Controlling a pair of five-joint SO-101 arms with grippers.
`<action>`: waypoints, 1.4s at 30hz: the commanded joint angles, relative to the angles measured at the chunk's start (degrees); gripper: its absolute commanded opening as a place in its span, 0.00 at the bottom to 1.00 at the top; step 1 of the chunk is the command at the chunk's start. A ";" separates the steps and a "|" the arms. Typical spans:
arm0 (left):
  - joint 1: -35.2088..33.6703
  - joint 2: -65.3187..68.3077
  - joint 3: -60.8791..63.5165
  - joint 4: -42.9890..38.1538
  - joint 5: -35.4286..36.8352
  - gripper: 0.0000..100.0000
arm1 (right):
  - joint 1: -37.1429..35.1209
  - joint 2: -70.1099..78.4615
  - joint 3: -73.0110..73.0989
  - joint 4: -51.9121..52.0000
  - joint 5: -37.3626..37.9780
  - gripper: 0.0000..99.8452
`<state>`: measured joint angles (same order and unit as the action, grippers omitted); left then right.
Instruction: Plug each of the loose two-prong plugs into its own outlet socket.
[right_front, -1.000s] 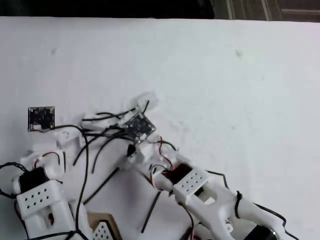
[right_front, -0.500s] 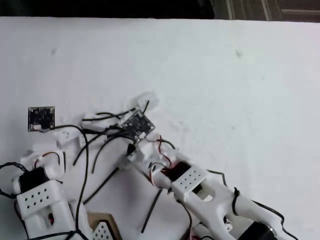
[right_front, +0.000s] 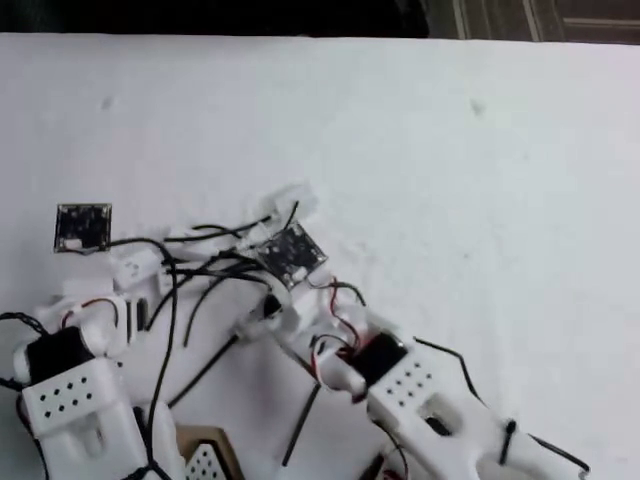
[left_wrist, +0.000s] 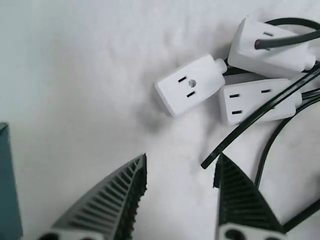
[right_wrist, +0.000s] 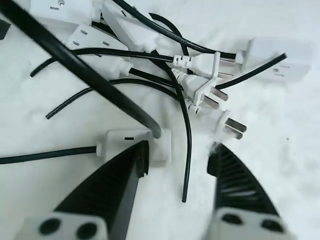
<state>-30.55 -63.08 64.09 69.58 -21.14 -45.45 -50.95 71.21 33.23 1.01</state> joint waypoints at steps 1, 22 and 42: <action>0.40 -1.19 -8.53 5.27 0.53 0.23 | 0.66 -7.52 -0.97 5.76 -0.70 0.17; 27.47 -1.19 -40.62 31.74 0.70 0.23 | 16.40 -18.07 -0.44 17.89 -0.79 0.17; 43.47 0.75 -14.07 17.23 -2.90 0.24 | 27.38 -18.07 0.00 13.93 -0.79 0.17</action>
<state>12.35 -63.69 45.98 92.09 -23.60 -19.34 -68.18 72.09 48.44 0.57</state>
